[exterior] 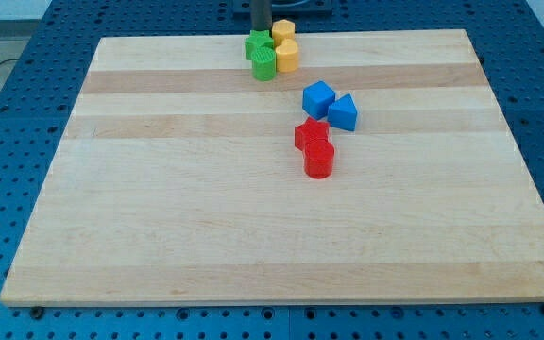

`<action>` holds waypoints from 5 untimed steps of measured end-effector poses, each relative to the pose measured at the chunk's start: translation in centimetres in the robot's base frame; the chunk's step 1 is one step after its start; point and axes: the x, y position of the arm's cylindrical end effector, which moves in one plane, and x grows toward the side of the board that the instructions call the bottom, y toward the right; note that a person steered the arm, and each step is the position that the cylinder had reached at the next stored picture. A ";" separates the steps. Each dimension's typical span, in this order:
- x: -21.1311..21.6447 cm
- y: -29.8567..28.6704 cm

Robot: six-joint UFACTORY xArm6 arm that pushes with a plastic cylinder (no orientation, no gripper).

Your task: Place the yellow heart green circle and yellow hexagon in a diagonal line

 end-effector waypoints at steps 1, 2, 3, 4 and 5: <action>0.0 1.1; 0.0 2.8; 0.0 4.5; 0.0 5.0; 0.2 4.4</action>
